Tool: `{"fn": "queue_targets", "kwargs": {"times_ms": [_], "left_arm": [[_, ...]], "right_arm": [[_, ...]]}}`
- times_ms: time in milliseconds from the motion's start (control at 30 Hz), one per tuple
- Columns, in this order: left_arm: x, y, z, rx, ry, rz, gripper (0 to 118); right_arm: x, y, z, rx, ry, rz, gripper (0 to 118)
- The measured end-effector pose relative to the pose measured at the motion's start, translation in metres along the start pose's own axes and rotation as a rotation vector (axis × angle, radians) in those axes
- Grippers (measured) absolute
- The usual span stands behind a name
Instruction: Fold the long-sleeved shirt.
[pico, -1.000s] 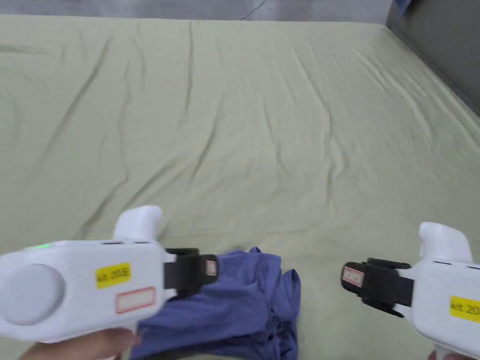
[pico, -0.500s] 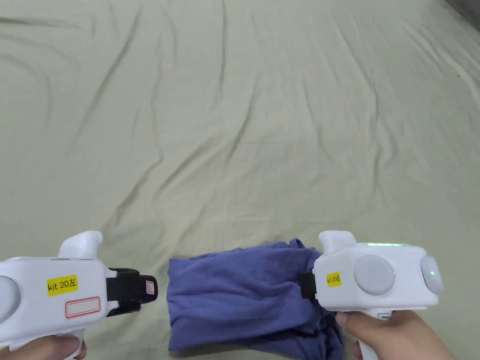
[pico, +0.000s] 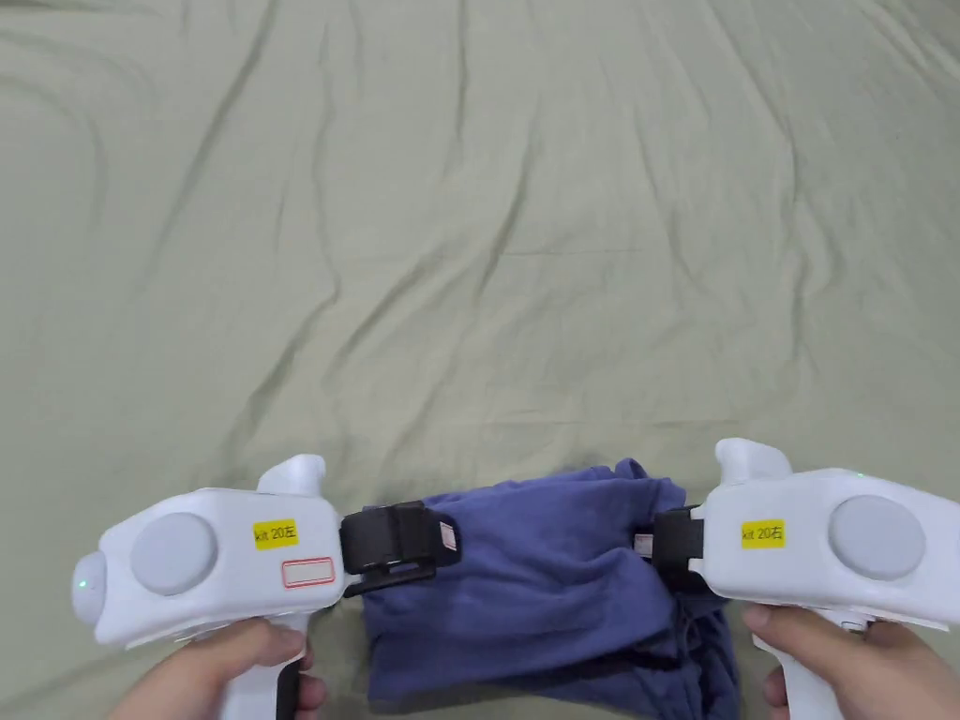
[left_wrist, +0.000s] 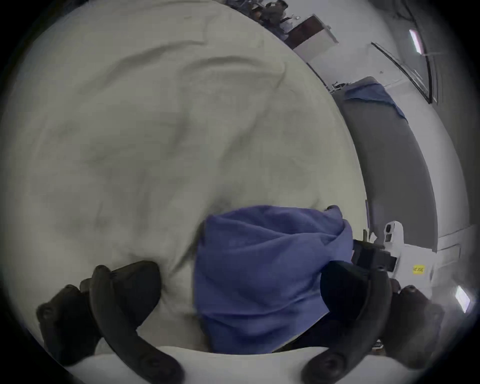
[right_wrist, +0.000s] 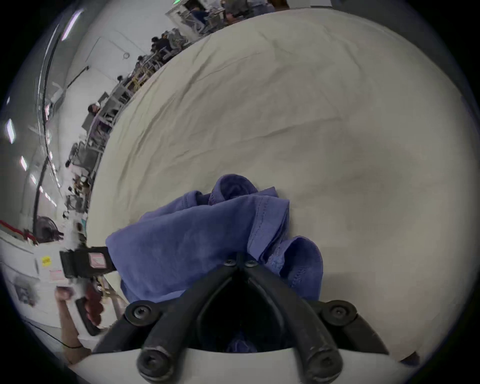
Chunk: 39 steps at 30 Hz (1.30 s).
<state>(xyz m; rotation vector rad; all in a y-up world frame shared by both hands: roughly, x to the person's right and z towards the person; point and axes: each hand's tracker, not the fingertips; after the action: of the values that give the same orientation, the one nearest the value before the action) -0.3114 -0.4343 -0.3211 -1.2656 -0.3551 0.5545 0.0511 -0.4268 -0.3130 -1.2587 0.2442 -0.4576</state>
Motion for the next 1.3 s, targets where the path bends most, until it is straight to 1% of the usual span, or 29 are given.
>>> {"fn": "queue_targets", "kwargs": {"times_ms": [33,67,100,133,167,233,333,367,400,433,467,500,533,600,633,700,767,867,900,967,1067,1167,1200,1300], "left_arm": [[0.001,0.004,0.002,-0.032,-0.003,-0.023,118],[0.004,0.006,0.006,-0.026,-0.015,-0.044,118],[0.007,0.001,0.007,-0.031,-0.047,-0.082,114],[0.011,-0.001,0.009,-0.038,-0.069,-0.114,108],[0.016,-0.003,0.009,-0.053,-0.074,-0.145,107],[0.021,-0.007,0.001,-0.048,-0.037,-0.172,107],[0.019,-0.003,-0.002,-0.059,-0.041,-0.162,105],[0.018,-0.001,0.0,-0.042,-0.041,-0.147,97],[0.018,-0.001,0.004,-0.022,-0.025,-0.152,75],[0.019,0.001,0.007,0.003,-0.035,-0.174,21],[0.018,0.002,0.004,0.004,-0.09,-0.143,8],[0.017,0.002,0.0,-0.033,-0.159,-0.073,8],[0.02,0.001,-0.003,-0.06,-0.14,-0.095,8],[0.028,-0.001,-0.002,-0.037,-0.069,-0.177,8],[0.03,-0.001,0.002,-0.026,-0.067,-0.161,8],[0.021,0.004,0.022,0.0,-0.095,-0.116,8],[0.013,0.012,0.051,0.008,-0.114,-0.133,8],[-0.007,0.022,0.098,0.014,-0.093,-0.152,8],[-0.015,0.027,0.115,0.027,-0.061,-0.143,8],[-0.042,0.038,0.145,0.046,0.042,-0.103,8],[-0.086,0.059,0.185,0.053,0.273,-0.125,8],[-0.128,0.083,0.213,0.032,0.442,-0.117,7],[-0.141,0.091,0.222,0.016,0.502,-0.145,8],[-0.176,0.113,0.241,0.002,0.648,-0.16,8]], "right_arm": [[0.003,0.002,-0.002,-0.003,0.02,-0.031,0],[0.005,0.003,-0.002,-0.009,0.034,-0.051,0],[0.007,0.004,-0.003,-0.01,0.047,-0.069,0],[0.008,0.005,-0.004,-0.012,0.052,-0.076,0],[0.009,0.006,-0.004,-0.013,0.054,-0.08,0],[0.007,0.005,-0.004,-0.013,0.058,-0.082,0],[0.006,0.003,-0.002,-0.004,0.059,-0.091,0],[0.005,0.001,0.0,0.004,0.055,-0.094,0],[0.003,-0.001,0.001,0.011,0.049,-0.094,0],[0.0,-0.003,0.003,0.019,0.037,-0.091,0],[-0.005,-0.004,0.004,0.025,0.026,-0.085,0],[-0.01,-0.006,0.007,0.034,-0.006,-0.071,0],[-0.016,-0.007,0.01,0.046,-0.041,-0.05,0],[-0.025,-0.011,0.015,0.065,-0.063,-0.038,0],[-0.031,-0.014,0.02,0.086,-0.087,-0.024,0],[-0.046,-0.021,0.031,0.117,-0.128,0.031,0],[-0.064,-0.027,0.04,0.13,-0.128,0.074,0],[-0.102,-0.036,0.046,0.148,-0.061,0.118,0],[-0.117,-0.039,0.045,0.148,-0.029,0.144,0],[-0.148,-0.044,0.042,0.147,0.045,0.171,0],[-0.195,-0.047,0.032,0.109,0.189,0.221,0],[-0.241,-0.049,0.023,0.074,0.257,0.301,0],[-0.256,-0.05,0.021,0.07,0.282,0.326,0],[-0.286,-0.053,0.018,0.053,0.334,0.376,0]]}}
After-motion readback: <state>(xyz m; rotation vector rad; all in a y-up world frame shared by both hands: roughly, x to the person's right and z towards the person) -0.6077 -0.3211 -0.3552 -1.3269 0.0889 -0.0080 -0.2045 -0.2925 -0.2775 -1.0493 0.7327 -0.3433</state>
